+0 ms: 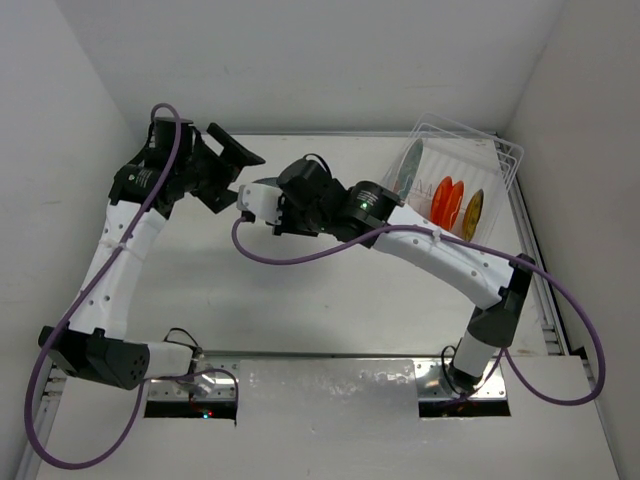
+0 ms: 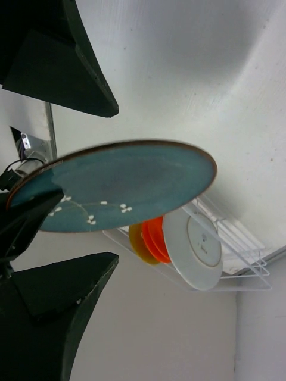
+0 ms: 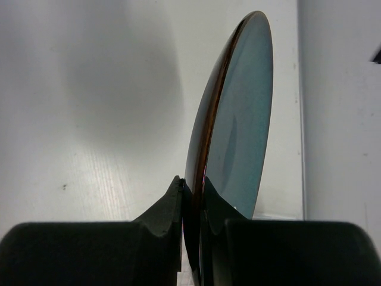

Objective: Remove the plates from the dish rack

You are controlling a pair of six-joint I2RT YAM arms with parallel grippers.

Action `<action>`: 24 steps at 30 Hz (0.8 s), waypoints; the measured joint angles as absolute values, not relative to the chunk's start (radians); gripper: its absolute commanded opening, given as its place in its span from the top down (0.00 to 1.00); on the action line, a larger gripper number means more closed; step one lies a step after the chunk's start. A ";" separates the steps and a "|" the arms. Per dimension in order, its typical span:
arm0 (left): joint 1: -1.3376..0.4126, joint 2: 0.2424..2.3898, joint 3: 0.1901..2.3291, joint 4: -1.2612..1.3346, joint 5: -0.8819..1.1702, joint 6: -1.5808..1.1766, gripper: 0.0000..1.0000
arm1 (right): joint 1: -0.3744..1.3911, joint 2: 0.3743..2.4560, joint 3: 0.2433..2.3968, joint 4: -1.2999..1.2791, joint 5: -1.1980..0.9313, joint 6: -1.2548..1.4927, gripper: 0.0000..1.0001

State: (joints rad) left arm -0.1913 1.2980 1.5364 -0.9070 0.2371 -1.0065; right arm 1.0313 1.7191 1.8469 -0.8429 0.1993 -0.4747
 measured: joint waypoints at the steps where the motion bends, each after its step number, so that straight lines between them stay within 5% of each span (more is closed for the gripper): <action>1: -0.191 1.298 1.536 -0.915 0.225 -1.000 0.09 | 1.031 1.719 1.847 -0.830 0.208 -0.477 1.00; 4: -0.191 1.298 1.528 -0.918 0.215 -0.988 0.30 | 1.032 1.719 1.842 -0.786 0.229 -0.482 1.00; 7: -0.191 1.298 1.496 -0.905 0.221 -0.976 0.41 | 1.033 1.719 1.826 -0.730 0.246 -0.483 1.00; 9: -0.191 1.301 1.472 -0.901 0.230 -0.973 0.59 | 1.035 1.722 1.815 -0.687 0.249 -0.483 1.00; 10: -0.191 1.303 1.463 -0.897 0.233 -0.973 0.83 | 1.037 1.725 1.814 -0.670 0.249 -0.483 1.00; 11: -0.191 1.306 1.457 -0.887 0.240 -0.985 0.96 | 1.039 1.731 1.814 -0.656 0.244 -0.485 1.00; 13: -0.191 1.312 1.453 -0.873 0.232 -0.987 1.00 | 1.045 1.749 1.805 -0.640 0.241 -0.503 0.98; 14: -0.188 1.316 1.443 -0.868 0.229 -0.993 1.00 | 1.054 1.755 1.796 -0.621 0.271 -0.520 0.67; 16: -0.183 1.322 1.421 -0.854 0.222 -0.976 1.00 | 1.055 1.764 1.774 -0.575 0.270 -0.503 0.42; 18: -0.183 1.334 1.391 -0.834 0.189 -0.943 1.00 | 1.048 1.760 1.748 -0.498 0.266 -0.481 0.03; 24: -0.121 1.364 1.235 -0.658 0.015 -0.816 1.00 | 0.969 1.687 1.667 -0.421 0.259 -0.249 0.01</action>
State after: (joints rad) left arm -0.1207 1.3636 1.2346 -0.6582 0.0147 -0.8162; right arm 0.9691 1.6871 1.6669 -0.4213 0.2588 -0.2485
